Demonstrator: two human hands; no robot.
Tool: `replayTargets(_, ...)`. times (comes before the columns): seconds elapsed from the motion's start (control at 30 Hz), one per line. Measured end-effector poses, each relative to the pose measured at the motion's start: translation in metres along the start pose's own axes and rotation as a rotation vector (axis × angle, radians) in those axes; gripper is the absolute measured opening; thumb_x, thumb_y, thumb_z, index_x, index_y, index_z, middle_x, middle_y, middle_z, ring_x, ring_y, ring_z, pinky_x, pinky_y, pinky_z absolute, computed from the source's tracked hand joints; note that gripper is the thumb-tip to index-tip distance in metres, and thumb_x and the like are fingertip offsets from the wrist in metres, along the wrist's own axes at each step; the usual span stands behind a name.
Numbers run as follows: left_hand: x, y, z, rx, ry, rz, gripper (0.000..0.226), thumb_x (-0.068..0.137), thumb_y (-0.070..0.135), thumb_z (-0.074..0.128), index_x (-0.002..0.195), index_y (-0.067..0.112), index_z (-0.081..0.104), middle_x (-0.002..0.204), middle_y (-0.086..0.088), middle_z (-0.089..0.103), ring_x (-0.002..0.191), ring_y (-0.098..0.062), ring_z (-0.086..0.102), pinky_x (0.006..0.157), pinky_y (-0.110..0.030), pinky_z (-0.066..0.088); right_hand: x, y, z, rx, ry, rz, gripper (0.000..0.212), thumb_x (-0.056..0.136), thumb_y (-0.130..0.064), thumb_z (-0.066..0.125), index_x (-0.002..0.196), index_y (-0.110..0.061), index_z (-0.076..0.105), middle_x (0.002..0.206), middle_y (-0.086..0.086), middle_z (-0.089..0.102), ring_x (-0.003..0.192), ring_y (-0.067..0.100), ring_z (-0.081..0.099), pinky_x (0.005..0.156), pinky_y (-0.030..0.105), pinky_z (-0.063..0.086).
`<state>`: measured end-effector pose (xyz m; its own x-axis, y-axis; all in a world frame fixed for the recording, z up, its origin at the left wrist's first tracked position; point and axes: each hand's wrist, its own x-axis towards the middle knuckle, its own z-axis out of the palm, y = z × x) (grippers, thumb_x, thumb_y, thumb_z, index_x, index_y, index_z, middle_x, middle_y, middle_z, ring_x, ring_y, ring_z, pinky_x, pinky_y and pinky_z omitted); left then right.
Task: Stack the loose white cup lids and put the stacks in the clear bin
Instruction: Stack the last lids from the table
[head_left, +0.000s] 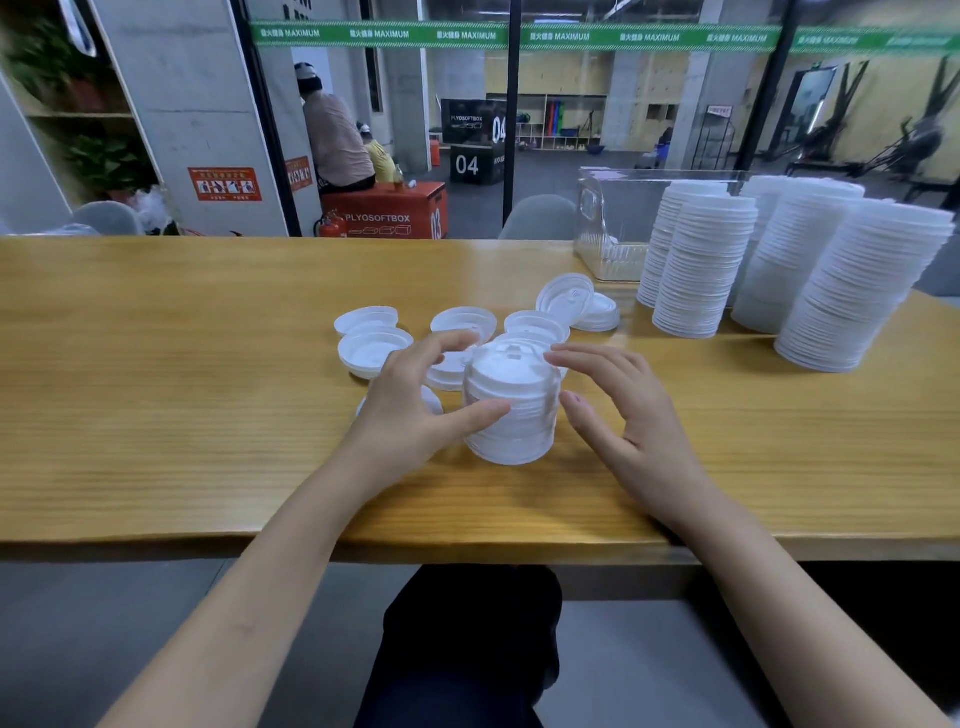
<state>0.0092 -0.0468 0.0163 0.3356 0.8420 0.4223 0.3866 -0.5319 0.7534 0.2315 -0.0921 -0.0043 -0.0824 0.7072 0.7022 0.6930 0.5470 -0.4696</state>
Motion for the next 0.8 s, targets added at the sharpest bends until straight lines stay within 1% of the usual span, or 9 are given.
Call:
replayTargets(0.07, -0.005, -0.009, -0.009, 0.061, 0.02, -0.015, 0.067, 0.059, 0.066, 0.072, 0.121, 0.047, 0.053, 0.122, 0.039, 0.051, 0.121, 0.007, 0.042, 0.1, -0.02, 0.035, 0.0, 0.0, 0.0, 0.009, 0.002, 0.009, 0.033, 0.096, -0.043, 0.048, 0.127, -0.036, 0.057, 0.133, -0.015, 0.058, 0.127, 0.013, 0.049, 0.102, 0.052, 0.039)
replayTargets(0.13, -0.011, -0.019, -0.018, 0.173, 0.044, -0.035, 0.069, 0.057, 0.074, 0.064, 0.119, 0.048, 0.053, 0.121, 0.037, 0.052, 0.122, 0.001, 0.044, 0.104, -0.035, 0.035, 0.0, -0.001, 0.0, 0.008, -0.001, 0.014, 0.033, 0.096, -0.044, 0.047, 0.127, -0.037, 0.056, 0.133, -0.016, 0.057, 0.128, 0.011, 0.047, 0.103, 0.051, 0.039)
replayTargets(0.17, -0.014, -0.023, -0.022, 0.247, 0.055, -0.043, 0.069, 0.055, 0.077, 0.06, 0.117, 0.049, 0.051, 0.12, 0.036, 0.051, 0.122, -0.002, 0.044, 0.102, -0.036, 0.033, 0.0, -0.001, 0.0, 0.004, -0.002, 0.014, 0.033, 0.096, -0.044, 0.047, 0.127, -0.037, 0.056, 0.133, -0.016, 0.057, 0.128, 0.011, 0.047, 0.103, 0.051, 0.039)
replayTargets(0.23, -0.02, -0.029, -0.028, 0.396, 0.058, -0.056, 0.074, 0.052, 0.079, 0.054, 0.119, 0.049, 0.049, 0.117, 0.034, 0.047, 0.12, -0.006, 0.04, 0.094, -0.031, 0.025, 0.0, 0.0, 0.0, -0.007, -0.005, 0.013, 0.034, 0.095, -0.044, 0.047, 0.127, -0.036, 0.056, 0.134, -0.013, 0.056, 0.128, 0.011, 0.047, 0.104, 0.05, 0.039)
replayTargets(0.3, -0.024, -0.032, -0.032, 0.477, 0.043, -0.089, 0.078, 0.056, 0.076, 0.064, 0.126, 0.044, 0.05, 0.119, 0.029, 0.044, 0.12, -0.008, 0.037, 0.093, -0.029, 0.021, 0.0, 0.0, 0.0, -0.015, -0.01, 0.017, 0.036, 0.095, -0.044, 0.047, 0.128, -0.034, 0.058, 0.135, -0.011, 0.055, 0.129, 0.012, 0.046, 0.105, 0.049, 0.038)
replayTargets(0.33, -0.025, -0.032, -0.033, 0.501, 0.042, -0.104, 0.074, 0.062, 0.069, 0.071, 0.128, 0.042, 0.049, 0.119, 0.028, 0.043, 0.121, -0.009, 0.037, 0.093, -0.029, 0.02, 0.0, 0.001, 0.0, -0.018, -0.012, 0.019, 0.037, 0.095, -0.044, 0.047, 0.128, -0.032, 0.059, 0.135, -0.01, 0.055, 0.129, 0.012, 0.046, 0.105, 0.049, 0.038)
replayTargets(0.4, -0.026, -0.032, -0.033, 0.543, 0.052, -0.122, 0.067, 0.071, 0.059, 0.074, 0.13, 0.04, 0.048, 0.119, 0.025, 0.042, 0.125, -0.012, 0.036, 0.094, -0.028, 0.019, 0.0, 0.0, 0.0, -0.02, -0.015, 0.02, 0.037, 0.095, -0.045, 0.047, 0.128, -0.032, 0.059, 0.135, -0.009, 0.055, 0.129, 0.013, 0.046, 0.106, 0.048, 0.038)
replayTargets(0.53, -0.027, -0.034, -0.033, 0.537, 0.063, -0.166, 0.061, 0.074, 0.056, 0.072, 0.129, 0.039, 0.049, 0.114, 0.022, 0.046, 0.124, -0.013, 0.038, 0.094, -0.029, 0.02, 0.0, 0.001, 0.0, -0.018, -0.023, 0.017, 0.035, 0.095, -0.046, 0.047, 0.128, -0.036, 0.056, 0.136, -0.01, 0.054, 0.129, 0.012, 0.046, 0.106, 0.048, 0.038)
replayTargets(0.8, -0.027, -0.033, -0.034, 0.524, 0.102, -0.2, 0.051, 0.078, 0.051, 0.071, 0.123, 0.037, 0.053, 0.112, 0.021, 0.05, 0.12, -0.015, 0.042, 0.091, -0.029, 0.019, -0.001, 0.0, 0.0, -0.019, -0.023, 0.014, 0.037, 0.095, -0.045, 0.048, 0.129, -0.032, 0.058, 0.135, -0.009, 0.054, 0.129, 0.014, 0.046, 0.105, 0.05, 0.038)
